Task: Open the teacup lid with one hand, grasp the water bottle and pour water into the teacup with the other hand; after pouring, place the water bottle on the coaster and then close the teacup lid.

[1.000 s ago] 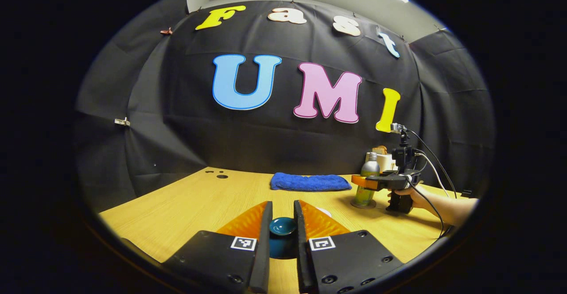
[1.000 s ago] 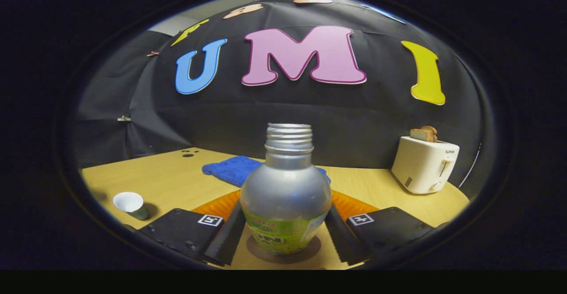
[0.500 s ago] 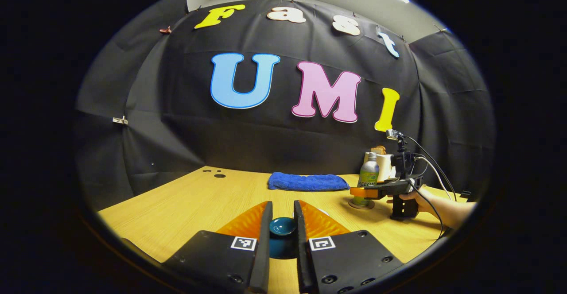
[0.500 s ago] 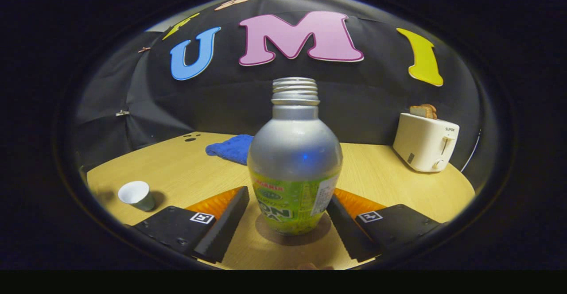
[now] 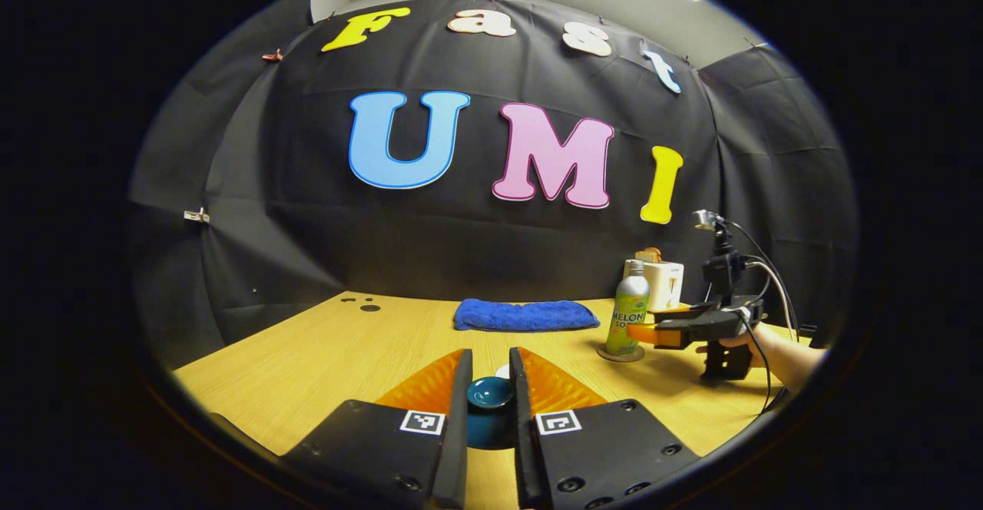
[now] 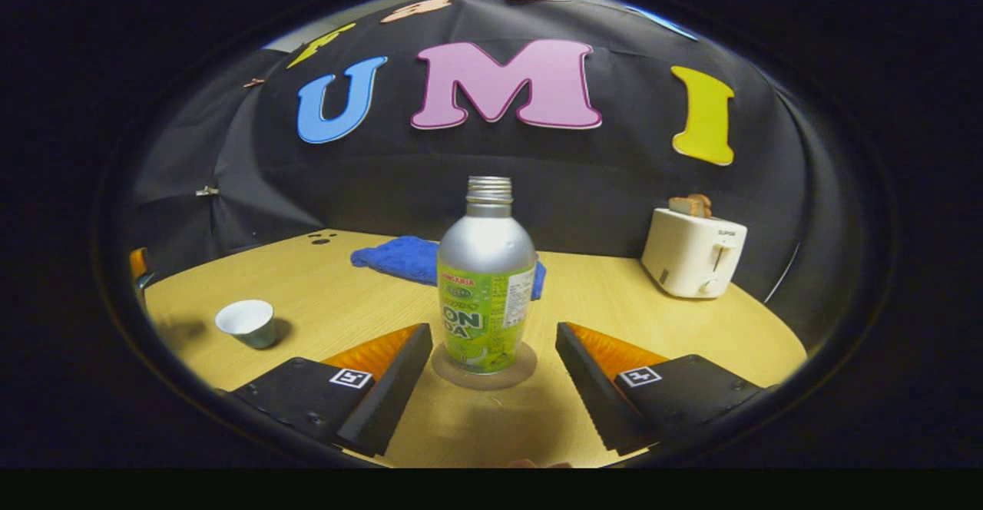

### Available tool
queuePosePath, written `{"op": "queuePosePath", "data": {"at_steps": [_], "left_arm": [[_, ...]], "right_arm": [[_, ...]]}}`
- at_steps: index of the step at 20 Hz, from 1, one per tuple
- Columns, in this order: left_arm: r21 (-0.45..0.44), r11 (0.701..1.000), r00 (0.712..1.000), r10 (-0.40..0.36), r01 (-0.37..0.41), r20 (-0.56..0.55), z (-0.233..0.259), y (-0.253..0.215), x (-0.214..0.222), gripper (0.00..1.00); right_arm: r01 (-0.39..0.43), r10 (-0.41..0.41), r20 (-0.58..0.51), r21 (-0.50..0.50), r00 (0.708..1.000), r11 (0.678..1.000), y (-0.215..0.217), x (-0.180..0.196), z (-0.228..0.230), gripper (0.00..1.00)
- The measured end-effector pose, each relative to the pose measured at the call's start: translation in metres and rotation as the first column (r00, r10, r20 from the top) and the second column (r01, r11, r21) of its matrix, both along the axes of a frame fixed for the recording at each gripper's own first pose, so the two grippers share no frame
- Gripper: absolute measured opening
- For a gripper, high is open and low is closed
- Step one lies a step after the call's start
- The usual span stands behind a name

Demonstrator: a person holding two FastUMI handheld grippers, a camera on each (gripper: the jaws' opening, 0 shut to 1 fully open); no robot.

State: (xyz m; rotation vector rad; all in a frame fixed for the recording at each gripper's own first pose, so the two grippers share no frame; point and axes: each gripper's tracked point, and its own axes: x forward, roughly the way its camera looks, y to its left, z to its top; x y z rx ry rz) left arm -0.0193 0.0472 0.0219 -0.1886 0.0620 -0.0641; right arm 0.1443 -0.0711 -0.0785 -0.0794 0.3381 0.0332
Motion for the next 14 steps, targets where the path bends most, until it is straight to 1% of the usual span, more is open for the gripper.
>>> {"op": "queuePosePath", "data": {"at_steps": [2,4,7,10,12,14], "left_arm": [[0.007,1.0,1.0,-0.016,0.016,0.008,0.003,-0.006,0.013,0.31],[0.026,0.999,0.999,-0.038,0.038,0.007,0.001,-0.016,0.03,0.29],[0.08,0.993,0.996,-0.09,0.092,-0.023,-0.017,-0.036,0.065,0.29],[0.106,0.987,0.992,-0.114,0.118,-0.046,-0.03,-0.048,0.092,0.29],[0.094,0.987,0.988,-0.121,0.13,-0.098,-0.05,-0.054,0.114,0.29],[0.082,0.988,0.985,-0.122,0.132,-0.12,-0.059,-0.057,0.122,0.29]], "right_arm": [[-0.002,0.003,0.023,-0.013,1.0,1.0,-0.001,-0.018,0.008,1.0],[-0.005,0.005,0.047,-0.009,0.999,1.0,0.0,-0.034,0.016,0.98],[0.02,-0.018,0.109,-0.013,0.994,1.0,-0.006,-0.053,0.032,0.98],[0.021,-0.019,0.151,-0.015,0.988,1.0,-0.004,-0.066,0.038,0.98],[0.022,-0.022,0.156,0.004,0.988,1.0,-0.001,-0.074,0.033,0.98],[0.029,-0.034,0.157,0.032,0.987,0.999,0.0,-0.077,0.028,0.98]]}}
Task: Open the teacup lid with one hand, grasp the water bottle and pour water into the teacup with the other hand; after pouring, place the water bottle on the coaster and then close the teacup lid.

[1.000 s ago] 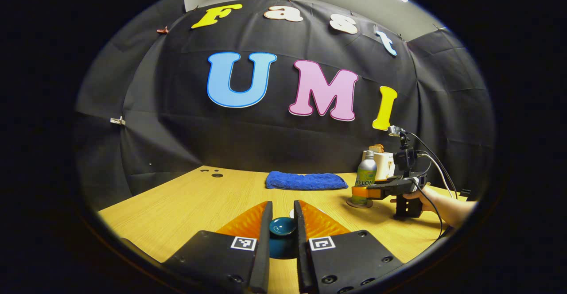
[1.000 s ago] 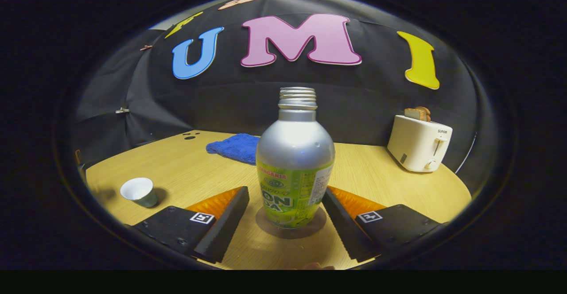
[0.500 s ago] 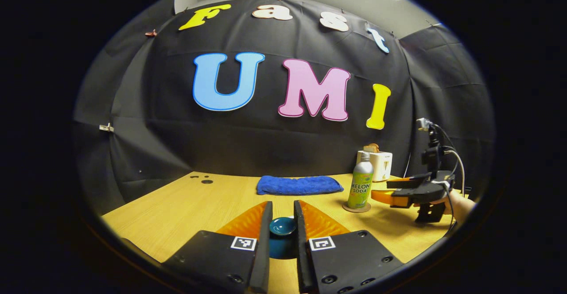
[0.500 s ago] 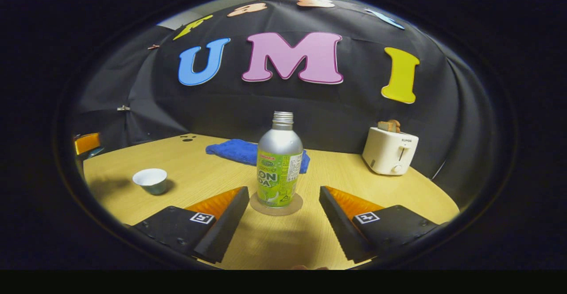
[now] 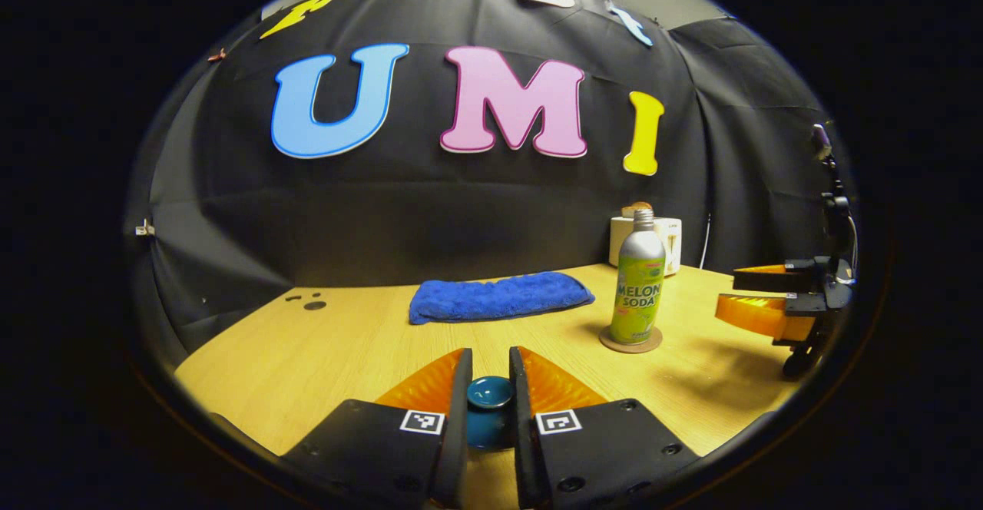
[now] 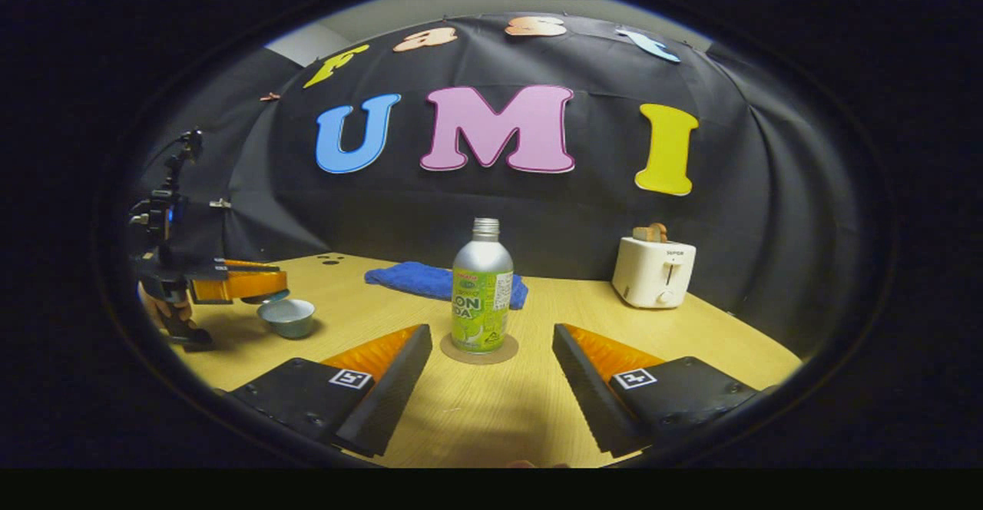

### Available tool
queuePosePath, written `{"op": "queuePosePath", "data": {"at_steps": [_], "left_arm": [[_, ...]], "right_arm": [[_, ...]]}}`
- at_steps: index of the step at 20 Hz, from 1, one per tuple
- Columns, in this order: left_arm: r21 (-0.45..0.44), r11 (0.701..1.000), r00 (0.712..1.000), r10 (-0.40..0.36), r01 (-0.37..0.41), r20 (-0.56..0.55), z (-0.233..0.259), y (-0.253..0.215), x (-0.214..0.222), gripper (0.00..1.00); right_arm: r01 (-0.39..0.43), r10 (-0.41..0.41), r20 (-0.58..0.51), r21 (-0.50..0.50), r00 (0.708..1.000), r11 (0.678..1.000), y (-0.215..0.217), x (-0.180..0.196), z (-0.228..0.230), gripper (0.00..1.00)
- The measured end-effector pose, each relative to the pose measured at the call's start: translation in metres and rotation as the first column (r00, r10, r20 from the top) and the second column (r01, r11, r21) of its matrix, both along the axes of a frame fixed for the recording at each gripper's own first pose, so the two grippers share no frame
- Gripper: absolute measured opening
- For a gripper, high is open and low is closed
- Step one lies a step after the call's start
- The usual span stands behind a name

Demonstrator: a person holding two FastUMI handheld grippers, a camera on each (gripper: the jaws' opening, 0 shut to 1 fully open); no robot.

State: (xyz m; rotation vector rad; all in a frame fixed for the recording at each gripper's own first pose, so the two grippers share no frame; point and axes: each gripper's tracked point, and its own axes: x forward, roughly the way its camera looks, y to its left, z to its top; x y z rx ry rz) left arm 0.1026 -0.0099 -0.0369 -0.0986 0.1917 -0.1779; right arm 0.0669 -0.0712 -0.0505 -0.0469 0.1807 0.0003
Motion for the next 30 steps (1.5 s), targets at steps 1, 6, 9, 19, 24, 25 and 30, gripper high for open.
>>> {"op": "queuePosePath", "data": {"at_steps": [1,6,9,19,24,25,30], "left_arm": [[0.006,1.0,1.0,0.002,-0.002,-0.004,-0.002,-0.001,0.003,0.29],[0.049,0.999,1.0,-0.011,0.012,-0.014,-0.009,-0.012,0.011,0.3],[0.08,0.997,1.0,-0.007,0.009,-0.02,-0.012,-0.014,0.012,0.3],[0.095,0.995,1.0,0.005,-0.002,-0.028,-0.015,-0.015,0.012,0.34],[0.107,0.994,1.0,-0.002,0.003,-0.014,-0.012,-0.017,0.01,0.43],[0.109,0.994,1.0,0.003,-0.002,-0.008,-0.011,-0.017,0.008,0.46],[0.106,0.993,0.997,0.042,-0.049,0.07,0.012,-0.007,-0.012,0.83]], "right_arm": [[0.002,-0.002,0.0,0.008,1.0,1.0,0.0,0.0,-0.002,0.98],[0.025,-0.024,0.003,-0.012,1.0,1.0,-0.005,0.004,-0.004,0.98],[0.006,-0.006,-0.005,-0.005,1.0,1.0,0.001,0.004,-0.007,0.98],[-0.008,0.009,0.028,-0.031,1.0,1.0,0.006,0.004,-0.002,0.98],[-0.003,0.003,0.039,-0.009,0.999,1.0,0.005,0.003,-0.001,0.98],[-0.001,0.002,0.041,-0.005,0.999,1.0,0.004,0.003,0.0,0.98],[0.002,-0.002,0.048,-0.014,0.999,1.0,0.005,0.002,0.002,0.98]]}}
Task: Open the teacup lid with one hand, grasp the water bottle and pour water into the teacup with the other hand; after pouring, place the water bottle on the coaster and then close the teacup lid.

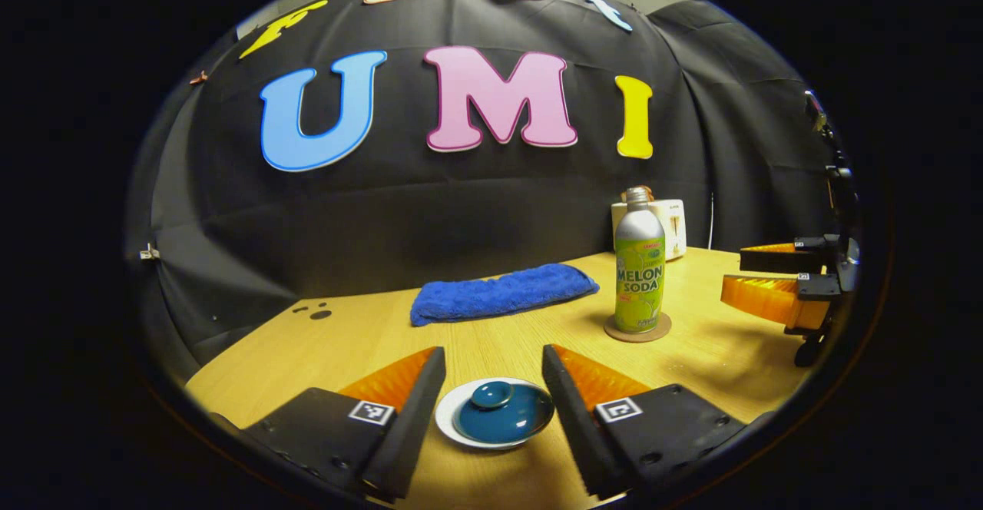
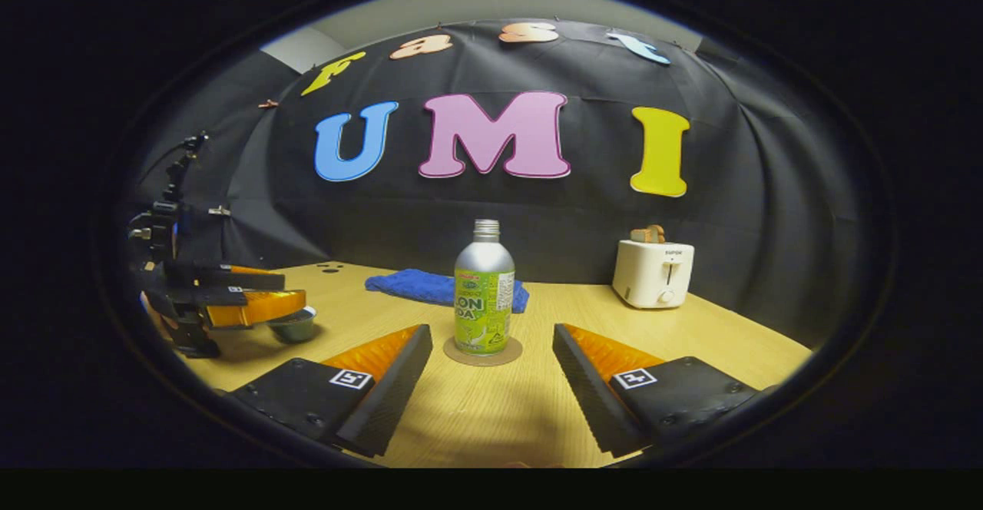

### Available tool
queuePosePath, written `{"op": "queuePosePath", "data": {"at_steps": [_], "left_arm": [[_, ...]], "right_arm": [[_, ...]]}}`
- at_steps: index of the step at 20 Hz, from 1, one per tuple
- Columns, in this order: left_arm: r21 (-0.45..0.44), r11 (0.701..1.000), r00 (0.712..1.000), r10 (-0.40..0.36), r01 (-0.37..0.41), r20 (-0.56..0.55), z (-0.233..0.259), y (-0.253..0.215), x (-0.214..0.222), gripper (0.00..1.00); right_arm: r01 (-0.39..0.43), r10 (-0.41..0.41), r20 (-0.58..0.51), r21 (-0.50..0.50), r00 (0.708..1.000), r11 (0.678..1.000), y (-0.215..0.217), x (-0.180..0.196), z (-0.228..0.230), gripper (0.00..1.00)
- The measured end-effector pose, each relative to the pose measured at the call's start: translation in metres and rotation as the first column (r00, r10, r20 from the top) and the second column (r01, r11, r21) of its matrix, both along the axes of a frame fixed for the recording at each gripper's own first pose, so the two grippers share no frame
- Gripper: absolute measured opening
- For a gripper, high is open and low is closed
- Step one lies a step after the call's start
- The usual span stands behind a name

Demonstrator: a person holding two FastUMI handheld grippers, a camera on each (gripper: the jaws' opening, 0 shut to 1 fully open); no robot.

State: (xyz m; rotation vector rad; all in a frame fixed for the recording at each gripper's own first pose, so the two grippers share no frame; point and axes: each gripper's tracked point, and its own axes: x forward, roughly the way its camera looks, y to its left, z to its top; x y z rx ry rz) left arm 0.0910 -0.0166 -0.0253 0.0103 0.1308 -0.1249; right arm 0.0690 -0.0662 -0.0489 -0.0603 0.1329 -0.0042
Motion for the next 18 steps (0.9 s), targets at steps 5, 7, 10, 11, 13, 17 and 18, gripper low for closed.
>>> {"op": "queuePosePath", "data": {"at_steps": [5,7,10,11,13,17,18], "left_arm": [[-0.013,0.994,0.987,0.105,-0.104,0.124,0.034,0.029,-0.04,0.97],[-0.048,0.991,0.982,0.13,-0.125,0.138,0.039,0.034,-0.052,0.95],[-0.103,0.988,0.986,0.126,-0.115,0.108,0.027,0.027,-0.061,0.97],[-0.117,0.987,0.988,0.123,-0.111,0.096,0.023,0.023,-0.061,0.97],[-0.125,0.987,0.991,0.112,-0.102,0.068,0.012,0.012,-0.059,0.97],[-0.082,0.993,0.992,0.094,-0.086,0.087,0.015,-0.001,-0.054,0.97],[-0.087,0.993,0.993,0.086,-0.078,0.081,0.013,-0.004,-0.052,0.97]], "right_arm": [[-0.03,0.03,-0.004,-0.022,1.0,0.999,0.021,-0.007,0.0,0.98],[-0.045,0.045,0.001,-0.028,0.999,0.999,0.032,-0.009,0.003,0.98],[-0.04,0.04,0.015,-0.037,0.999,0.999,0.041,-0.014,0.01,0.98],[-0.038,0.039,0.022,-0.034,0.999,0.999,0.044,-0.015,0.012,0.98],[-0.021,0.022,0.028,-0.036,0.999,0.999,0.043,-0.017,0.011,0.98],[-0.006,0.006,0.021,-0.014,1.0,1.0,0.047,-0.018,0.005,0.98],[-0.007,0.007,0.016,-0.001,1.0,1.0,0.049,-0.018,0.004,0.96]]}}
